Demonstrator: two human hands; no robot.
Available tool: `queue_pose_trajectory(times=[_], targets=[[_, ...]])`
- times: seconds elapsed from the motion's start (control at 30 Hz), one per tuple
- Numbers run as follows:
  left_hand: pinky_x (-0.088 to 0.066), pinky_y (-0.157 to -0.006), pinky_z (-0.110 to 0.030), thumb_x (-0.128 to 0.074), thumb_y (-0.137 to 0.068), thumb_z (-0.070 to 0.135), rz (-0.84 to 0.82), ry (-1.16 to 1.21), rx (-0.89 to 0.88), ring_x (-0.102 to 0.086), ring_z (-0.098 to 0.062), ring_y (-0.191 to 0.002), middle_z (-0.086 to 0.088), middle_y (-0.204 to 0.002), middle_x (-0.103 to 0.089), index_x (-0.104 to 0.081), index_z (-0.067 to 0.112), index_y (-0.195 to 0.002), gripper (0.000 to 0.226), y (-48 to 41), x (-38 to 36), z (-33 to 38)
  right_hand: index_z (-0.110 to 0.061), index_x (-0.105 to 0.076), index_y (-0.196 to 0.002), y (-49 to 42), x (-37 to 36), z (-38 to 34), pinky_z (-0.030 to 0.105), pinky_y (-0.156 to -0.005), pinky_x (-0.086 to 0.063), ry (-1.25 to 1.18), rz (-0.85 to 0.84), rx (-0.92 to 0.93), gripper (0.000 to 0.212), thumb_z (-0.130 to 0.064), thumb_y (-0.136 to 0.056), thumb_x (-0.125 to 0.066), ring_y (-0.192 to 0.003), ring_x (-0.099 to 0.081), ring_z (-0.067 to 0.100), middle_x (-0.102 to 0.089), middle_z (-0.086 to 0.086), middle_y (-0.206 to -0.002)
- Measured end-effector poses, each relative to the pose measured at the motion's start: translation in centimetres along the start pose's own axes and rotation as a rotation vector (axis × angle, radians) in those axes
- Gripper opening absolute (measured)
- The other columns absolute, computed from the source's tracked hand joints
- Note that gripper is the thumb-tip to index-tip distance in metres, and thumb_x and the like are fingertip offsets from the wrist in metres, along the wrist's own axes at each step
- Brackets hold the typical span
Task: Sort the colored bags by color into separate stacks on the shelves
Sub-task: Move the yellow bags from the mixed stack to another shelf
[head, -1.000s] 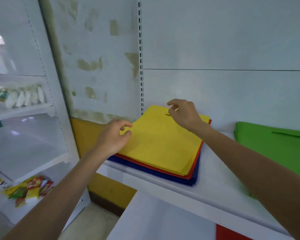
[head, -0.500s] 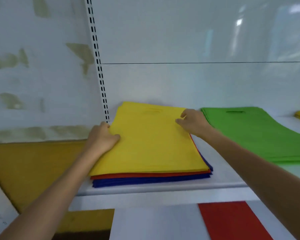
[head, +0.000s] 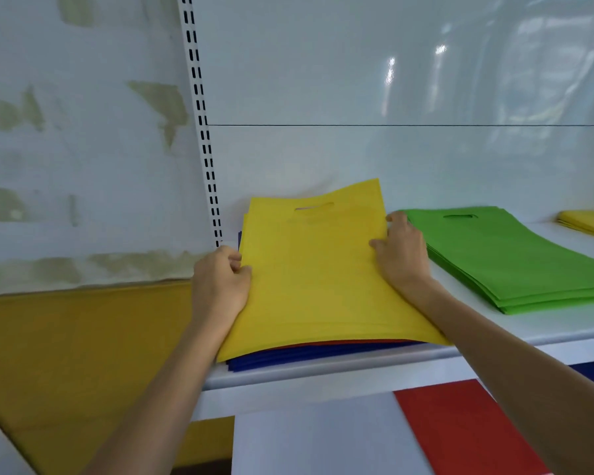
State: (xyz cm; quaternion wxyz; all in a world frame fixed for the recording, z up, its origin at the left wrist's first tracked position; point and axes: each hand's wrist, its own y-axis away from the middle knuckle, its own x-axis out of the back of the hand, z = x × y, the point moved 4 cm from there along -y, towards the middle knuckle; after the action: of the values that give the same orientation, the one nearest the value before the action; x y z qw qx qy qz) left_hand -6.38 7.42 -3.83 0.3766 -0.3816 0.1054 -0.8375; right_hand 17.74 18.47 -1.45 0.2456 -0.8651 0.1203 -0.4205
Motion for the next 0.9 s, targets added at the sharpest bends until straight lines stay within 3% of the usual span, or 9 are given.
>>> queue_pose_trajectory(times=[0.1, 0.2, 0.33, 0.43, 0.53, 0.73, 0.9], targets=[[-0.039, -0.069, -0.024, -0.060, -0.087, 0.012, 0.017, -0.015, -0.060, -0.058, -0.019, -0.080, -0.009, -0.095, -0.067, -0.066, 0.006, -0.096, 0.012, 0.1, 0.1, 0.3, 0.000, -0.050, -0.116, 0.2, 0.2, 0.3, 0.032, -0.069, -0.036, -0.048, 0.042, 0.002, 0.033, -0.013, -0.088, -0.062, -0.096, -0.056, 0.033, -0.062, 0.019, -0.105], [-0.045, -0.065, -0.031, -0.056, -0.091, 0.014, 0.058, -0.084, -0.143, -0.061, -0.026, -0.081, -0.011, -0.095, -0.068, -0.061, 0.009, -0.102, 0.013, 0.4, 0.6, 0.8, -0.001, -0.057, -0.098, 0.3, 0.2, 0.1, 0.031, -0.071, -0.036, 0.083, 0.088, 0.087, 0.019, -0.017, -0.089, -0.060, -0.093, -0.054, 0.030, -0.059, 0.016, -0.104], [-0.050, -0.065, -0.040, -0.054, -0.092, 0.013, 0.093, -0.149, -0.253, -0.062, -0.032, -0.079, -0.012, -0.090, -0.067, -0.053, 0.011, -0.117, 0.026, 0.5, 1.2, 2.1, -0.002, -0.048, -0.109, 0.1, 0.6, -0.5, 0.039, -0.071, -0.043, 0.091, 0.053, 0.094, 0.024, -0.015, -0.090, -0.057, -0.092, -0.056, 0.034, -0.060, 0.018, -0.103], [-0.050, -0.078, -0.041, -0.054, -0.091, 0.012, 0.076, -0.157, -0.360, -0.064, -0.029, -0.089, -0.009, -0.100, -0.070, -0.067, 0.012, -0.104, 0.018, 0.3, 2.3, 3.8, -0.005, -0.041, -0.126, -0.7, 2.1, -0.5, 0.037, -0.070, -0.040, -0.015, 0.014, 0.124, 0.042, -0.010, -0.088, -0.059, -0.092, -0.058, 0.036, -0.057, 0.017, -0.089], [-0.047, -0.085, -0.039, -0.052, -0.090, 0.007, 0.047, -0.086, -0.433, -0.062, -0.027, -0.095, -0.008, -0.106, -0.068, -0.070, 0.011, -0.101, 0.021, 0.7, 3.0, 6.7, -0.003, -0.055, -0.118, -1.9, 5.8, 0.6, 0.030, -0.082, -0.036, -0.043, 0.082, 0.201, 0.033, -0.009, -0.086, -0.060, -0.103, -0.056, 0.031, -0.060, 0.016, -0.107], [-0.034, -0.096, -0.027, -0.051, -0.090, 0.010, -0.246, -0.033, -0.492, -0.050, -0.027, -0.118, -0.012, -0.130, -0.054, -0.057, 0.010, -0.126, 0.036, 3.4, -3.2, 16.5, -0.002, -0.051, -0.129, -0.3, 15.4, 10.0, 0.027, -0.097, -0.030, 0.065, 0.164, 0.090, 0.041, 0.000, -0.089, -0.047, -0.118, -0.050, 0.031, -0.053, 0.018, -0.129], [-0.030, -0.097, -0.023, -0.055, -0.089, 0.015, -0.442, 0.098, -0.598, -0.047, -0.025, -0.123, -0.012, -0.134, -0.052, -0.055, 0.009, -0.128, 0.039, 10.4, -12.1, 28.0, -0.003, -0.051, -0.131, 3.6, 27.5, 22.4, 0.022, -0.099, -0.026, 0.182, 0.214, -0.116, 0.042, 0.000, -0.090, -0.046, -0.124, -0.046, 0.029, -0.050, 0.014, -0.136]])
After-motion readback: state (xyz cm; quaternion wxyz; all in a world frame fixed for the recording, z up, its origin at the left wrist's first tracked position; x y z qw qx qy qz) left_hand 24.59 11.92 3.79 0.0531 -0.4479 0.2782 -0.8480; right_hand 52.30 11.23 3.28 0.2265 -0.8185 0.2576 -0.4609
